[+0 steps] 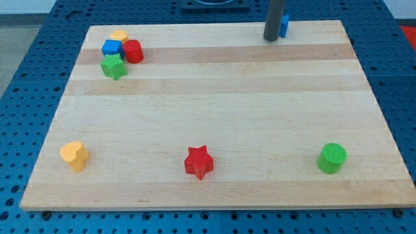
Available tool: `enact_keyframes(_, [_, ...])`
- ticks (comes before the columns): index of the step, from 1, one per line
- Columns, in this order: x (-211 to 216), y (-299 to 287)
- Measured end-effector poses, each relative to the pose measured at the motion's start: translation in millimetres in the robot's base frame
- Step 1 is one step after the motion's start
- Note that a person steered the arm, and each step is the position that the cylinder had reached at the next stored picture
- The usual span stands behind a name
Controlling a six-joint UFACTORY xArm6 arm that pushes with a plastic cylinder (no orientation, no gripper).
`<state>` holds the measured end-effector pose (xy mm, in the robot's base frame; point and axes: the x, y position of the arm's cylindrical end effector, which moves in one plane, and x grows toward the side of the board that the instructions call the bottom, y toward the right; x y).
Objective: Move green circle towards center right
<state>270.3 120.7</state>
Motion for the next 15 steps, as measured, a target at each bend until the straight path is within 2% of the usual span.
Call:
enact_keyframes(1, [62,57])
enact_keyframes(2, [96,130])
enact_keyframes(3, [142,122])
enact_keyframes(5, [303,110])
enact_keyframes(6, [322,82])
enact_keyframes(7, [298,42])
enact_keyframes(8, [280,36])
enact_keyframes(9, [261,70])
enact_keyframes(11, [177,86])
enact_keyframes(12, [194,95])
enact_keyframes(13, [194,105])
enact_keyframes(14, [253,58])
enact_keyframes(15, [253,27])
